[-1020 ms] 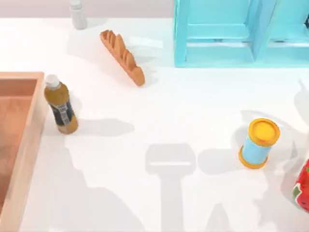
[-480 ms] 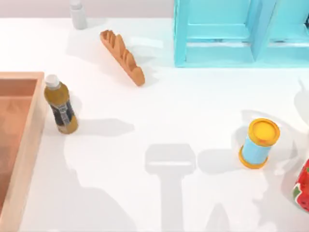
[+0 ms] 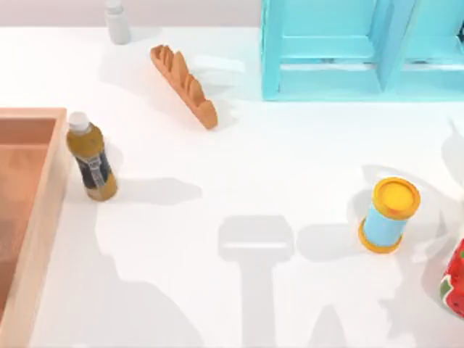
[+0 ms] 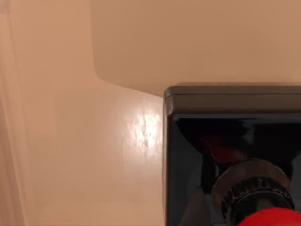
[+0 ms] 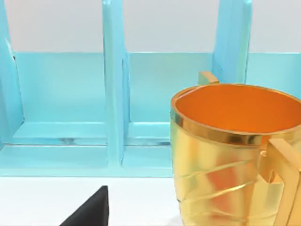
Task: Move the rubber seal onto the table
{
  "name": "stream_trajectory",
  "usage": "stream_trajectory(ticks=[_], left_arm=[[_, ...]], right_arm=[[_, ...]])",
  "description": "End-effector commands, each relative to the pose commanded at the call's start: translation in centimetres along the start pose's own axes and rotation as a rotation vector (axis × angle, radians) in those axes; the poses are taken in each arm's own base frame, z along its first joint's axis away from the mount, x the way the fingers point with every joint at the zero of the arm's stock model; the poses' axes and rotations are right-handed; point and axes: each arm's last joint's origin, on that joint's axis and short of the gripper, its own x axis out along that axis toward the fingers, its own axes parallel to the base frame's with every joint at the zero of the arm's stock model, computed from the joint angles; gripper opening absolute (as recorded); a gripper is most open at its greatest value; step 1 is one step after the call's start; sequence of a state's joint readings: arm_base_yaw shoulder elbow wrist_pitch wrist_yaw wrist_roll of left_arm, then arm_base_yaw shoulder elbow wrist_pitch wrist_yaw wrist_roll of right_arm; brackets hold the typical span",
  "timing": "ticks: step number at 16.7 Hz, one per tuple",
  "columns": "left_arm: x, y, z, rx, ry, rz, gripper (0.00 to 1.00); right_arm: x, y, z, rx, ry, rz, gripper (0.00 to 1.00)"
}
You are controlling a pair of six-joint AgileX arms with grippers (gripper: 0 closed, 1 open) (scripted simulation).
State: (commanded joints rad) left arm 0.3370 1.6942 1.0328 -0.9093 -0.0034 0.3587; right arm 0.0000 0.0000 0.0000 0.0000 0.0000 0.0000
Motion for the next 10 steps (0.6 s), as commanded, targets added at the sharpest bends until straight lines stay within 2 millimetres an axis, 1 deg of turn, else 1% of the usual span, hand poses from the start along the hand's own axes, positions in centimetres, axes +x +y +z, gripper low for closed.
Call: stream_trajectory(ticks=[2,3,10], left_arm=[[0.0,0.0,0.0,0.0,0.0,0.0,0.02],[0.0,0.0,0.0,0.0,0.0,0.0,0.0],[0.0,0.0,0.0,0.0,0.0,0.0,0.0]], right_arm=[[0.0,0.0,0.0,0.0,0.0,0.0,1.0],[0.0,0.0,0.0,0.0,0.0,0.0,1.0],[0.0,0.0,0.0,0.0,0.0,0.0,1.0]])
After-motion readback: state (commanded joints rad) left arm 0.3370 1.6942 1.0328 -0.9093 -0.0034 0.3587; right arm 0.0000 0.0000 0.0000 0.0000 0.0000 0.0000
